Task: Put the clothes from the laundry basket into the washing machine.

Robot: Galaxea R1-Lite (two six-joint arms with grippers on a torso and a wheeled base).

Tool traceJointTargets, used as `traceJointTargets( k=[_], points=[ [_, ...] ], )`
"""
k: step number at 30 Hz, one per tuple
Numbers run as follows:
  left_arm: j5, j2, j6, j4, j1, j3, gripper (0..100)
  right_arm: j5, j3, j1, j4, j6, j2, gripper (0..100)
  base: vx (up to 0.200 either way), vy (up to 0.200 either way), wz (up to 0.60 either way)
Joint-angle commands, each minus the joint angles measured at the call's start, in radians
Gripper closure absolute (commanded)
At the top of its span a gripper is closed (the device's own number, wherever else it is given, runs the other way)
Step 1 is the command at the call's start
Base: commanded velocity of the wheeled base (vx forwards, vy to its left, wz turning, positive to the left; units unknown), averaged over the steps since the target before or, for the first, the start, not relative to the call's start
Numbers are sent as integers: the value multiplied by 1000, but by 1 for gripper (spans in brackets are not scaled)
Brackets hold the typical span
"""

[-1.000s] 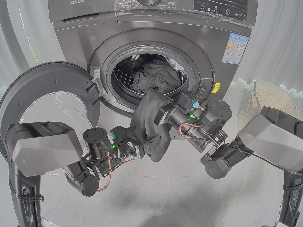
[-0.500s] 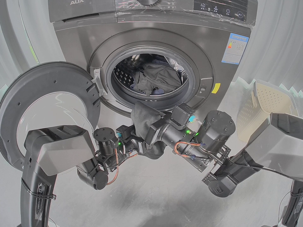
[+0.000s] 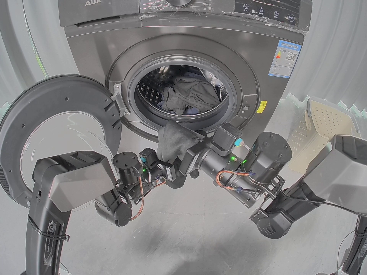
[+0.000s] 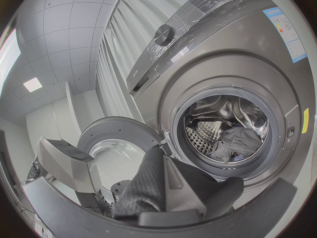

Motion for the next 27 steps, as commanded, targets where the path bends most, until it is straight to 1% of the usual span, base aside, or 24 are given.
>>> traceJointTargets(
  k=[1, 3, 4, 6, 8, 9, 11, 12, 14, 15, 16, 17, 18, 21, 27],
  points=[
    [-1, -17, -3, -5, 10, 4, 100, 0, 3, -30, -1, 1, -1, 100, 0, 0, 0],
    [1, -43, -5, -5, 11, 7, 100, 0, 7, -43, -1, 7, 0, 100, 0, 0, 0],
    [6, -61, -11, -5, 11, 11, 100, -3, 9, -49, -1, 14, 2, 100, 0, 0, 0],
    [18, -95, -34, -5, 11, 19, 100, -4, 27, -69, 0, 20, 5, 100, 0, 0, 0],
    [25, -133, -48, -5, 11, 31, 100, -15, 39, -88, 2, 21, 9, 100, 0, 0, 0],
    [27, -170, -54, -5, 11, 54, 100, -27, 47, -105, 3, 23, 26, 100, 0, 0, 0],
    [27, -170, -54, -5, 11, 54, 100, -27, 47, -105, 3, 23, 26, 100, 0, 0, 0],
    [25, -237, -60, -5, 11, 103, 100, -29, 58, -128, 6, 24, 52, 100, 0, 0, 0],
    [24, -285, -63, -5, 8, 136, 100, -30, 55, -138, 9, 23, 72, 100, 0, 0, 0],
    [24, -307, -71, -5, 5, 151, 100, -30, 49, -143, 9, 23, 87, 100, 0, 0, 0],
    [24, -313, -72, -5, 4, 154, 100, -30, 46, -145, 9, 21, 94, 100, 0, 0, 0],
    [24, -334, -86, -5, -1, 171, 100, -29, 29, -152, 11, 20, 115, 100, 0, 0, 0],
    [24, -346, -91, -5, -7, 183, 100, -29, 15, -157, 12, 18, 135, 100, 0, 0, 0],
    [25, -371, -91, -6, -22, 206, 100, -26, -8, -161, 11, 14, 175, 100, 0, 0, 0],
    [24, -385, -94, -6, -25, 217, 100, -20, -19, -154, 0, 12, 193, 100, 0, 0, 0]
  ],
)
